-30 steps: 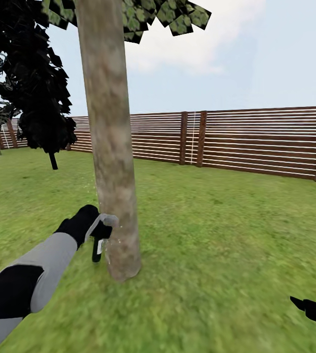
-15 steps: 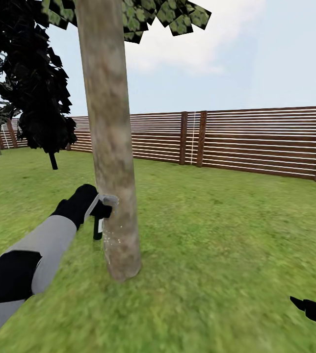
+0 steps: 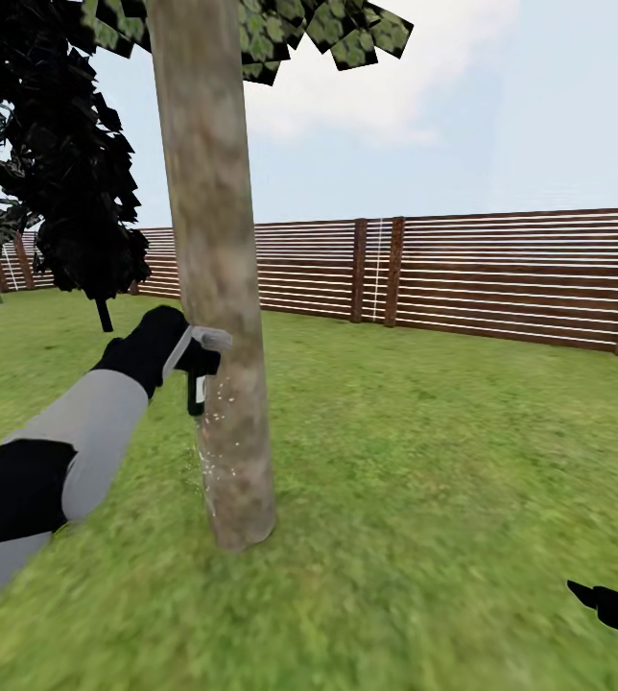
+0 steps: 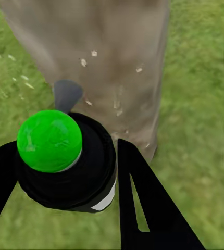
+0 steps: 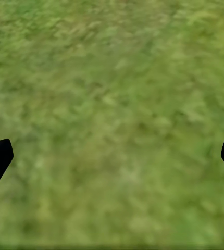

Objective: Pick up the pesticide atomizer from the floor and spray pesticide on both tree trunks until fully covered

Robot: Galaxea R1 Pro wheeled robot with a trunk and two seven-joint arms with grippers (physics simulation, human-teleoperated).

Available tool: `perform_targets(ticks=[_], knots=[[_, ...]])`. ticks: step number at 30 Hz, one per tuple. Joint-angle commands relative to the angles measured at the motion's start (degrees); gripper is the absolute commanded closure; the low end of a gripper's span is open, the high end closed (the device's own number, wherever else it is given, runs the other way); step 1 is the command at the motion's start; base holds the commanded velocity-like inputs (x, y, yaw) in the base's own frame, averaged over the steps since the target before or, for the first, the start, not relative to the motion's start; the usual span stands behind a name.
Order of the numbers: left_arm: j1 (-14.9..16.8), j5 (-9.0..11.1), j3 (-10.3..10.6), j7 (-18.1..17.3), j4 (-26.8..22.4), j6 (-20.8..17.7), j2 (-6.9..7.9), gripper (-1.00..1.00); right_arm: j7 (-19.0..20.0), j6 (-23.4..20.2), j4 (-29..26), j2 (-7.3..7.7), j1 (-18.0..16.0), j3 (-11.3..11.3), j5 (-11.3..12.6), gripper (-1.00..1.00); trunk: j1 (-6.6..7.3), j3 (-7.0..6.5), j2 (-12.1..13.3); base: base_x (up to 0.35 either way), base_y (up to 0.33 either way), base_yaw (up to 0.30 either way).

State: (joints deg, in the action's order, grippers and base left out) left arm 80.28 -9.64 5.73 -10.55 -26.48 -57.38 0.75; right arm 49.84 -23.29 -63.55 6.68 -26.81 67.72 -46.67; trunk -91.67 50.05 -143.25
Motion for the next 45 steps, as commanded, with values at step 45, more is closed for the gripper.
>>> perform_targets(ticks=[45], knots=[[-17.84,-0.38,0.42,-0.19,16.73,15.82,0.81,1.00,0.30,0.00,0.15,0.00,0.00,-0.48,-0.08,-1.00,-0.01,0.01,0.01,0.000,0.000,0.000]])
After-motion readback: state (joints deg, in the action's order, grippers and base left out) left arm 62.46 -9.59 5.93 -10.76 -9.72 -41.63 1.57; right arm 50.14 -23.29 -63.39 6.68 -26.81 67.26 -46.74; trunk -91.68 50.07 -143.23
